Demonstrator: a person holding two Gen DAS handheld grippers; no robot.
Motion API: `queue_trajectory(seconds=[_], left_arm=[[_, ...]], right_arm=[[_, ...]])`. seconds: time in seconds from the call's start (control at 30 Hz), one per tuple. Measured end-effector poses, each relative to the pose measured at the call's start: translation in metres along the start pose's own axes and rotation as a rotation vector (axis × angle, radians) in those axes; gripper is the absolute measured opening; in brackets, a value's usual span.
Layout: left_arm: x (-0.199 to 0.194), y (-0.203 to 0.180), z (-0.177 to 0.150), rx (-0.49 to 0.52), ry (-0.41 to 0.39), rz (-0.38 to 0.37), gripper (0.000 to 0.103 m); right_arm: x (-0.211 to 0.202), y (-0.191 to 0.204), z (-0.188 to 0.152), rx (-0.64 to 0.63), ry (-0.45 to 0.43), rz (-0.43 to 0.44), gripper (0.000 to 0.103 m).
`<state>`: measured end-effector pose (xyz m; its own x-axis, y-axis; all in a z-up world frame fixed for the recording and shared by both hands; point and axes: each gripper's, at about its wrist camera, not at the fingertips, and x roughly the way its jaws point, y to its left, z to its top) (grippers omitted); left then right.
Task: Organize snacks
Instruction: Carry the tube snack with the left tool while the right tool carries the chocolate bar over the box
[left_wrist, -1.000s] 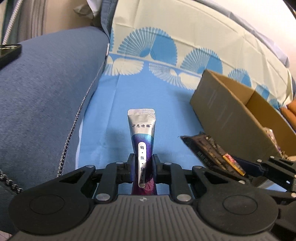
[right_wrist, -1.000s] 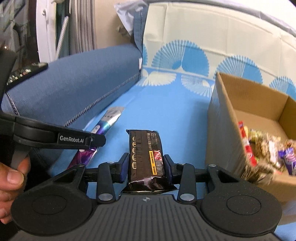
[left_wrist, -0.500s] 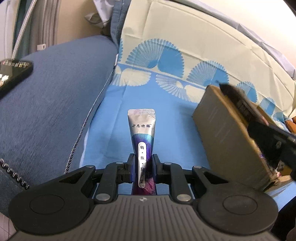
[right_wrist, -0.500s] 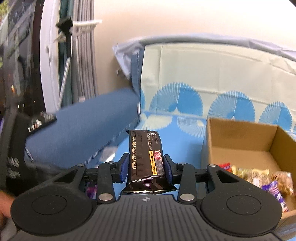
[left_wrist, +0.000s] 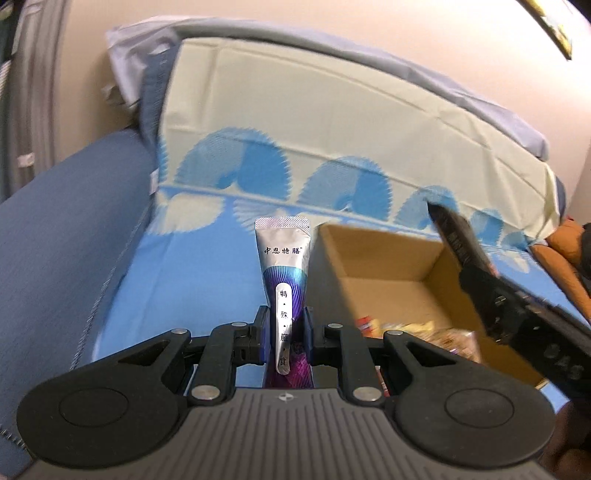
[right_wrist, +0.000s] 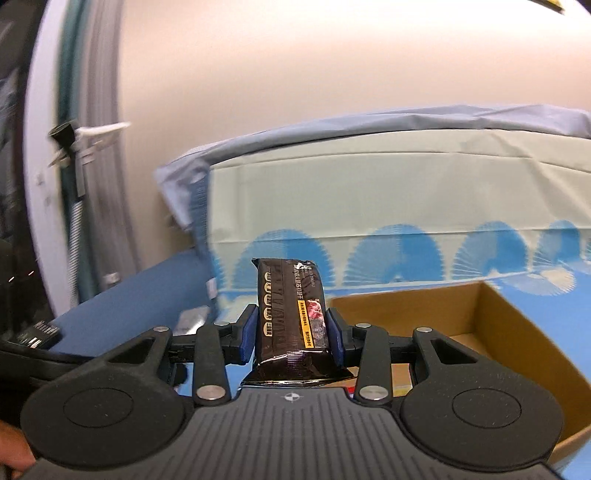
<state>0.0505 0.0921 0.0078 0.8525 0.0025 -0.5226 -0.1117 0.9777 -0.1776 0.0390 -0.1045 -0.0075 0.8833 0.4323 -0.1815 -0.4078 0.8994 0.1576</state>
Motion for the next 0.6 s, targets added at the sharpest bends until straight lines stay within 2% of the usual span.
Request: queue_trajectory(seconds=[0.37, 0.5, 0.6], left_arm=[[0.035, -0.104, 0.059, 0.058, -0.061, -0.123, 0.019], [0.054, -0.134, 0.074, 0.067, -0.065, -0.154, 0.019], [0.07, -0.147, 0.077, 0.058, -0.041, -0.149, 0.022]], right_arm=[[0.004, -0.094, 0.013, 0.205, -0.021, -0.284, 0.041], [0.0, -0.11, 0.009, 0.236, -0.033, -0.321, 0.041], [0.001, -0.116, 0.009, 0.251, -0.036, -0.325, 0.041]])
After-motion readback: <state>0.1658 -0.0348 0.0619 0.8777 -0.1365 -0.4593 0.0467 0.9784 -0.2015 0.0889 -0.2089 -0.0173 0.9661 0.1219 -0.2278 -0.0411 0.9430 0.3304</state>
